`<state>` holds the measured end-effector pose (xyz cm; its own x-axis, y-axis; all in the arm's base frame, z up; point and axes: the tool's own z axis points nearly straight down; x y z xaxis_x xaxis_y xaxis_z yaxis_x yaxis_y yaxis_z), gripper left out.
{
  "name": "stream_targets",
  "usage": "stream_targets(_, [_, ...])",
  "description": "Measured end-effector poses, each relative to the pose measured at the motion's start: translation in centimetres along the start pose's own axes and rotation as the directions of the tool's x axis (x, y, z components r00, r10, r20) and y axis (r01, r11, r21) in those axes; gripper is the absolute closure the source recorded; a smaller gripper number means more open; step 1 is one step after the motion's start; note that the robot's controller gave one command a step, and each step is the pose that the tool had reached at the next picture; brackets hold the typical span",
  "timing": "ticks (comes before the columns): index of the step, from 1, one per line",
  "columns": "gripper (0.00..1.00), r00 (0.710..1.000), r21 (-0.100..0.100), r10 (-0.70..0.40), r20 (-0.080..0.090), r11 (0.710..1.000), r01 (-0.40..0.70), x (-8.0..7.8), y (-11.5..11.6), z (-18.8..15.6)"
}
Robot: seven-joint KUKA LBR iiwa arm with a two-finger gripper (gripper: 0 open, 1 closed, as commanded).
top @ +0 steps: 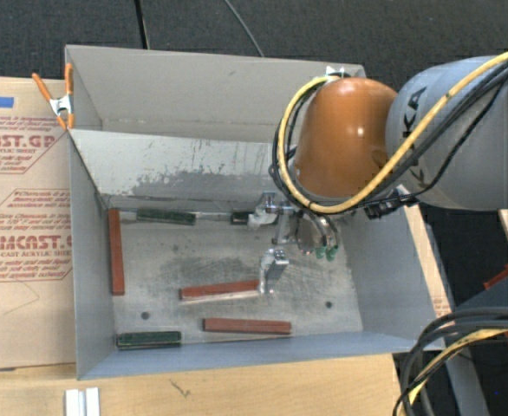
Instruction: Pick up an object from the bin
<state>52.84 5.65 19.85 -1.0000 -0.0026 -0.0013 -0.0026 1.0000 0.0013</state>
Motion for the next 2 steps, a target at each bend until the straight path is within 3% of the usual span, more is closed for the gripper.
stream_targets(1, [0.0,0.998,0.002,-0.057,-0.013,0.998,0.057,0.36,-0.31,-1.49])
stream_targets(2, [0.0,0.996,0.002,-0.089,0.017,0.996,0.089,-0.34,-0.71,-1.25])
